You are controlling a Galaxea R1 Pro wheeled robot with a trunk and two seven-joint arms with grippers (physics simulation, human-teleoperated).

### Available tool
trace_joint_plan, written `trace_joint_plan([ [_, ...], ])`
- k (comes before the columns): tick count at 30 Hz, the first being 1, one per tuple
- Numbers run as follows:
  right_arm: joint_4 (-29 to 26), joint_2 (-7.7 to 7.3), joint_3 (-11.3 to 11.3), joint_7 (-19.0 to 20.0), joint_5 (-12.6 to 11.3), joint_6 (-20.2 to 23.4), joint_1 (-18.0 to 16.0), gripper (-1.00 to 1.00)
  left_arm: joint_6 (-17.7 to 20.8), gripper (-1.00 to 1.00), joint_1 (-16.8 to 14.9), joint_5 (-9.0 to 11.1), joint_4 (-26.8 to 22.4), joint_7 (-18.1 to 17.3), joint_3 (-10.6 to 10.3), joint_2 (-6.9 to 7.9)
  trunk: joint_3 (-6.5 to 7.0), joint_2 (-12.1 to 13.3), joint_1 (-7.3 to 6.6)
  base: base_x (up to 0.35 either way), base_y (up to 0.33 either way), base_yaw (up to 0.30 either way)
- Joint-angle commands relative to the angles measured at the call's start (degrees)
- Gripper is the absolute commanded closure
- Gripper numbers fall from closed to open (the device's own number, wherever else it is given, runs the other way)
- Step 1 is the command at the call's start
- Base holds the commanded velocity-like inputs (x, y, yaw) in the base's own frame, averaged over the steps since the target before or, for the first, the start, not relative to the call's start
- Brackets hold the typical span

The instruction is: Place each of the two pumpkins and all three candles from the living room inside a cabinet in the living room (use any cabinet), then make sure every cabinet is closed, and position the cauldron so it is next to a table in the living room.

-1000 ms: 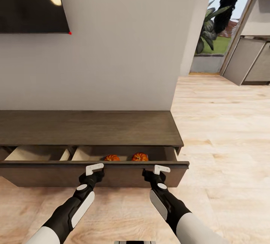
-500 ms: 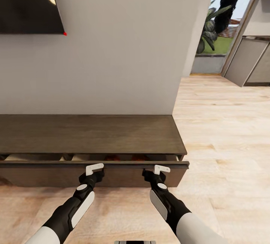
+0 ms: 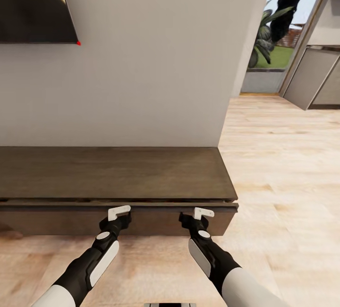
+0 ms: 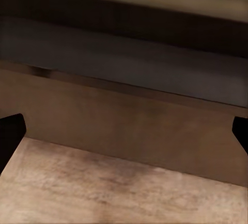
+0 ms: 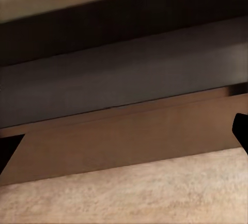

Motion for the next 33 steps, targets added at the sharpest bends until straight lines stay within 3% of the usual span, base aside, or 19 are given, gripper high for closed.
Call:
trace_joint_plan([
  [1, -0.1, 0.0, -0.03, 0.03, 0.46, -0.11, -0.04, -1.0, -0.01, -1.0, 0.0, 0.0, 0.0, 0.0, 0.01, 0.0, 0.01, 0.0, 0.0, 0.138, 0.0, 0.0],
  [22, -0.1, 0.0, -0.03, 0.04, 0.46, -0.11, -0.04, -1.0, -0.07, -1.0, 0.0, 0.0, 0.0, 0.03, -0.03, 0.0, 0.01, 0.0, 0.0, 0.05, 0.0, 0.0],
  [33, -0.1, 0.0, 0.04, 0.04, 0.46, -0.02, -0.04, -1.0, -0.04, -1.0, 0.0, 0.0, 0.0, 0.01, -0.04, 0.0, 0.01, 0.0, 0.0, -0.284, 0.0, 0.0],
])
